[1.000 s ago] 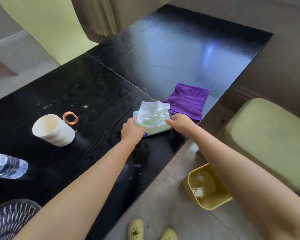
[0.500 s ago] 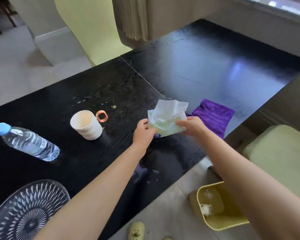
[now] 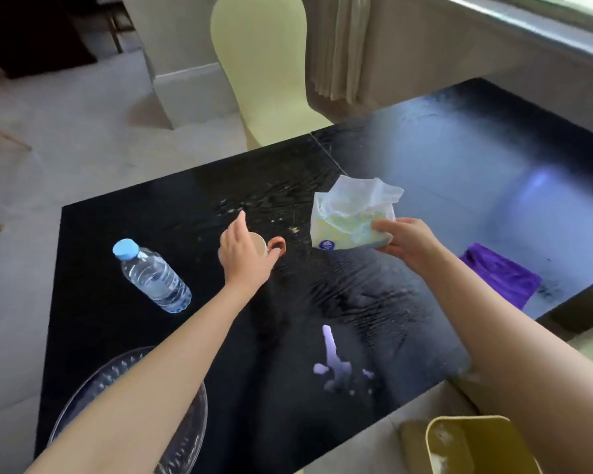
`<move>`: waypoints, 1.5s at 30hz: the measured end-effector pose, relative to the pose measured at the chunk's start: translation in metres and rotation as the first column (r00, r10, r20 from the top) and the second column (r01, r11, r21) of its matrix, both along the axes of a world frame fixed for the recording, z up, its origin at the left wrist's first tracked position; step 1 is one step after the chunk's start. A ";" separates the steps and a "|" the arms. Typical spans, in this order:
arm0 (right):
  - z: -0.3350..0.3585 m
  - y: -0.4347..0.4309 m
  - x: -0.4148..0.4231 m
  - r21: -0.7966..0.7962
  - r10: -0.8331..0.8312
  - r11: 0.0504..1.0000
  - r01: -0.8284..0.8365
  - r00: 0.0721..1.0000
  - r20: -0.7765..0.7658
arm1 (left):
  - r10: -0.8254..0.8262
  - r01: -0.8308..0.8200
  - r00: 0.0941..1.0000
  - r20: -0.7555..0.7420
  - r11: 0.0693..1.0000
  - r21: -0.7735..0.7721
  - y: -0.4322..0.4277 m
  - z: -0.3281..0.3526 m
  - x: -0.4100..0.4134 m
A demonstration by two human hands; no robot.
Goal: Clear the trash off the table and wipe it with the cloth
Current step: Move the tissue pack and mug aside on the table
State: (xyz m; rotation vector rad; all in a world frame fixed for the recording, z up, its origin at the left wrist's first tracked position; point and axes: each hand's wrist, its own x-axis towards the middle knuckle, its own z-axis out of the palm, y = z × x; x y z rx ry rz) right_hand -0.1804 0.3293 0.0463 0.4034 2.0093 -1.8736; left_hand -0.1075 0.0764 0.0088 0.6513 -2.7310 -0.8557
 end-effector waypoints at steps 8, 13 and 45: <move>0.001 -0.052 -0.015 -0.002 -0.030 1.000 0.030 0.999 0.041 | 0.010 -0.111 0.976 0.216 0.880 0.461 -0.054 -0.062 0.003; 0.002 -0.060 -0.020 0.000 -0.054 0.999 0.054 0.997 0.052 | 0.005 -0.068 0.993 0.118 0.845 0.531 -0.057 -0.064 -0.003; -0.025 0.124 -0.195 -0.186 -0.362 0.904 0.385 0.920 0.148 | -0.022 0.004 1.000 0.022 0.801 0.599 0.109 -0.025 -0.162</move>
